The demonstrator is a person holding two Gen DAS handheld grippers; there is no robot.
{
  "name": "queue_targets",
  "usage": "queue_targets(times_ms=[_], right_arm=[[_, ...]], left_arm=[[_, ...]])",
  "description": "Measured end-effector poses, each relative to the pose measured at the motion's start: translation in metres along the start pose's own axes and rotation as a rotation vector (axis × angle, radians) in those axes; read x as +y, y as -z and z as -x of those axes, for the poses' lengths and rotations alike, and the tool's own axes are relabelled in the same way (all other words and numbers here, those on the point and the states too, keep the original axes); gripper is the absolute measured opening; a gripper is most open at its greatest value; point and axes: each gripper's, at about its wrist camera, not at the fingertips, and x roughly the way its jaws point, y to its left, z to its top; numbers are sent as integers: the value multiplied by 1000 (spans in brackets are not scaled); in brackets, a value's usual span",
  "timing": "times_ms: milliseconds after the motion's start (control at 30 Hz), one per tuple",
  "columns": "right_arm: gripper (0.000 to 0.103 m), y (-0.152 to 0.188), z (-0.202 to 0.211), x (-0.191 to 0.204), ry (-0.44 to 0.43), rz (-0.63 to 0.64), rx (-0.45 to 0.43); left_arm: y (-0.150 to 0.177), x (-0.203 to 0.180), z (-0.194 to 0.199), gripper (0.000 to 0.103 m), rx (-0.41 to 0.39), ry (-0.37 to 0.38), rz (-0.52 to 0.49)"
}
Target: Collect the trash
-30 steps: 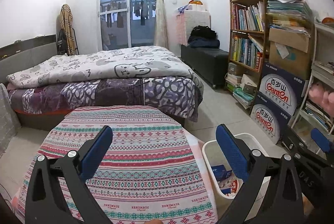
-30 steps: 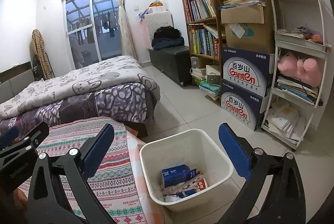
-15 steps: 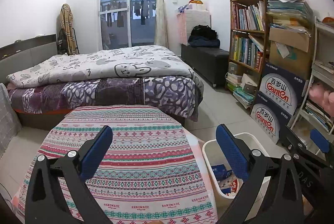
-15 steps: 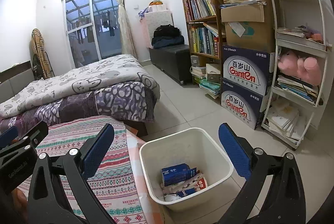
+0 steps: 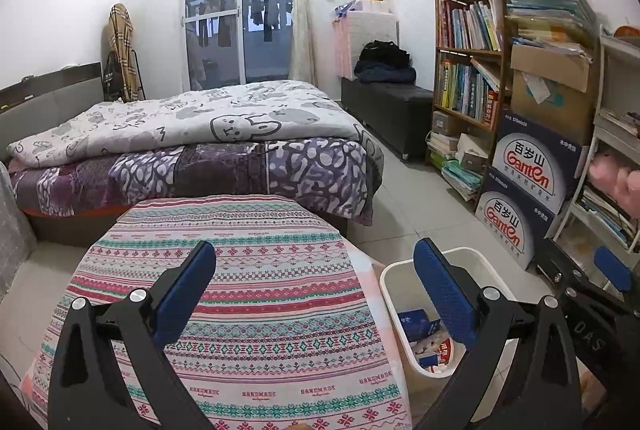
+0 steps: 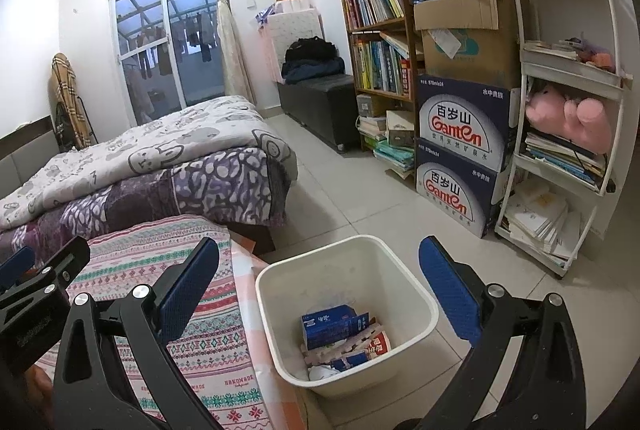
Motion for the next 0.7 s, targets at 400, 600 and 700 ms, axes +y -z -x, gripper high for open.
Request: queue_targets(times_ms=[400,600,700], right_arm=[[96,1,-6,-5,21,12,35],[96,1,-7,-6,23,12,39],[96,1,-7,-7,23,11,42]], left_arm=[[1,-3,-4,96,12,4,-8],[2,-8,-7,96,13,23,-26],[3,-11,-8,95,15,33,-36]])
